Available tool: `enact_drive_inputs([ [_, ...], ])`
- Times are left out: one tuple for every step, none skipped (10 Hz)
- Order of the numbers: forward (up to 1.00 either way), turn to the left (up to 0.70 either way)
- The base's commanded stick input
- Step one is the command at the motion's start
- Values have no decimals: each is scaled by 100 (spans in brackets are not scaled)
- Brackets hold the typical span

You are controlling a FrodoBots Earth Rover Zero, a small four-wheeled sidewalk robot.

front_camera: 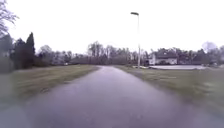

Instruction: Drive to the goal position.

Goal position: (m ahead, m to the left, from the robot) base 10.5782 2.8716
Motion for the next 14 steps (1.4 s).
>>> enact_drive_inputs([
  [100, 0],
  [100, 0],
  [100, 0],
  [100, 0],
  [100, 0],
  [100, 0],
  [100, 0],
  [100, 0],
  [100, 0],
  [100, 0],
  [100, 0],
  [100, 0],
  [100, 0],
  [100, 0],
])
